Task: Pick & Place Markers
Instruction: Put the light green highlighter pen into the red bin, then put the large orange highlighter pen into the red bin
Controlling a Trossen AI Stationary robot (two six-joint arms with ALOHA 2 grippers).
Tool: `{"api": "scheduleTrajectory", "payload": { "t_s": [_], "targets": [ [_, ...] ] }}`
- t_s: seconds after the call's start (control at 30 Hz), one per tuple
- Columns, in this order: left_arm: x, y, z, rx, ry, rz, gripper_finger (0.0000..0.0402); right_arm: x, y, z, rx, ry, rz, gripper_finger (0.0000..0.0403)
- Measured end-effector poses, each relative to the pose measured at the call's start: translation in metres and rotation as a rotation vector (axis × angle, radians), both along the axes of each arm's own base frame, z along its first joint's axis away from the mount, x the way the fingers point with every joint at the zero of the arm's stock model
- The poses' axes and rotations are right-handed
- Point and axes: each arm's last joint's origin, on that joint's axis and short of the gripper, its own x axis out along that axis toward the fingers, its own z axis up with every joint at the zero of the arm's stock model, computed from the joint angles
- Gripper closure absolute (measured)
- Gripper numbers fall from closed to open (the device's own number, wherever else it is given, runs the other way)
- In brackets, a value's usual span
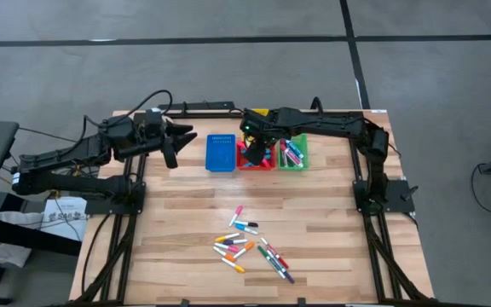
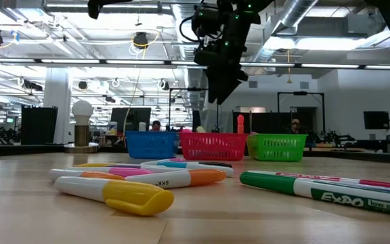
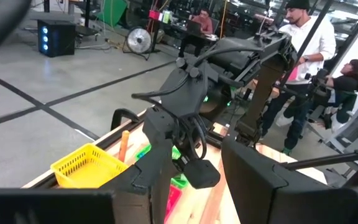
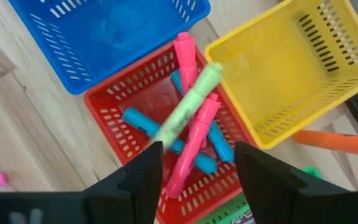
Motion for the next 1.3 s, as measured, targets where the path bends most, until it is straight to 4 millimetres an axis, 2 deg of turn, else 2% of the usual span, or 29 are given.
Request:
{"api": "scheduleTrajectory", "payload": {
  "t_s": [0.27,0.37,0.6,0.73,0.93,1.07,1.17,1.3],
  "targets": [
    [0.000,-0.001,-0.007,-0.016,0.065,-0.037,0.0262,0.000,0.000,0.000,-0.005,-0.004,-0.014,0.0231],
    [0.001,-0.002,-0.016,-0.016,0.101,-0.063,0.0262,-0.001,-0.002,0.001,-0.051,0.009,-0.036,0.0245],
    [0.003,-0.001,-0.036,-0.012,0.187,-0.067,0.0262,-0.009,-0.008,0.009,-0.155,0.067,0.046,0.0268],
    [0.004,-0.001,-0.041,-0.013,0.202,-0.064,0.0262,-0.019,-0.007,0.019,-0.175,0.095,0.013,0.0275],
    [0.004,-0.001,-0.042,-0.010,0.206,-0.048,0.0262,-0.048,-0.012,0.064,-0.301,0.038,0.044,0.0282],
    [0.004,0.001,-0.041,-0.001,0.201,-0.007,0.0262,-0.069,-0.024,0.088,-0.367,-0.043,0.036,0.0281],
    [0.003,0.002,-0.041,0.006,0.202,0.026,0.0262,-0.092,-0.036,0.095,-0.397,-0.164,0.017,0.0280],
    [0.003,0.003,-0.040,0.017,0.197,0.078,0.0262,-0.131,-0.049,0.081,-0.371,-0.375,-0.026,0.0281]
  ]
}}
